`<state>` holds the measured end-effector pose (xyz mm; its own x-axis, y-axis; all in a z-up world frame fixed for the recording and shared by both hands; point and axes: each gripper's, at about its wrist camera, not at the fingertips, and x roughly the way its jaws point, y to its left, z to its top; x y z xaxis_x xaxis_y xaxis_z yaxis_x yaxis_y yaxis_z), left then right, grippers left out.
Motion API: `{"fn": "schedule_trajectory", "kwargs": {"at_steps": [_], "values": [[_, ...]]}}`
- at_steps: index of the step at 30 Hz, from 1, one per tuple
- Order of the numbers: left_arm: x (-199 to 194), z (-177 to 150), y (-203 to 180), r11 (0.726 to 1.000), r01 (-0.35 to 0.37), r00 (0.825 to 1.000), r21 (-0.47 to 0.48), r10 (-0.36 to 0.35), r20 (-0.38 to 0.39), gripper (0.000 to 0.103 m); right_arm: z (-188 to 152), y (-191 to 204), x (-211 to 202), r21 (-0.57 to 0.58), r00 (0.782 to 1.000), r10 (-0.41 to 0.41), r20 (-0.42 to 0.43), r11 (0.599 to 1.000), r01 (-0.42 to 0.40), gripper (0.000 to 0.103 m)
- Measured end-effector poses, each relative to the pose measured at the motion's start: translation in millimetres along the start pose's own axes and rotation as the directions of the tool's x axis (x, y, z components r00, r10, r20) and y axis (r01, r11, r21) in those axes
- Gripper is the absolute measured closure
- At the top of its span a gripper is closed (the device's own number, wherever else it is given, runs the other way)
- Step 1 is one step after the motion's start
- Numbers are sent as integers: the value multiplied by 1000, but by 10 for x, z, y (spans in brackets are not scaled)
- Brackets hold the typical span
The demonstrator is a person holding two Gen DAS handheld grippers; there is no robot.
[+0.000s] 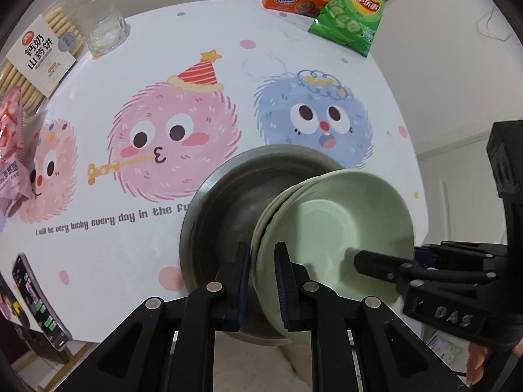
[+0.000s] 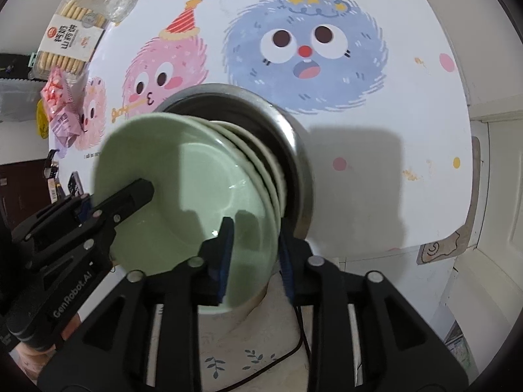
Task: Organize plates and bowls
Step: 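Lower the green bowl stack into the steel bowl and open both grippers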
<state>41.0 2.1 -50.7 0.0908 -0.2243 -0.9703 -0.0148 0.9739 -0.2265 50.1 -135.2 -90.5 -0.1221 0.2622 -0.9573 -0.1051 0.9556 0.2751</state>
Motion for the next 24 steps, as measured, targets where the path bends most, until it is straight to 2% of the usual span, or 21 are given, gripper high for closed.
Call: {"fn": "schedule_trajectory", "kwargs": {"at_steps": [11,15,18,19,24], "values": [[-69,8,40,1000,-15,1000,-11,16,20,86,-14,-34,-56,8,1000,21,16,1000,-21,72],[-144,-17,37,999,-38,998,-3,38,54,73,-34,-18,-145,-6,999,14,39,1000,-14,72],[-218,-37,39,999,-42,995,-9,42,86,47,-46,15,-225,-30,998,2,68,1000,0,72],[-246,-43,32,999,-45,994,-9,46,97,43,-50,29,-251,-41,997,-7,79,999,10,72],[-359,-69,-14,996,-92,986,8,90,142,34,-94,106,-391,-100,991,-35,131,994,48,71]]}}
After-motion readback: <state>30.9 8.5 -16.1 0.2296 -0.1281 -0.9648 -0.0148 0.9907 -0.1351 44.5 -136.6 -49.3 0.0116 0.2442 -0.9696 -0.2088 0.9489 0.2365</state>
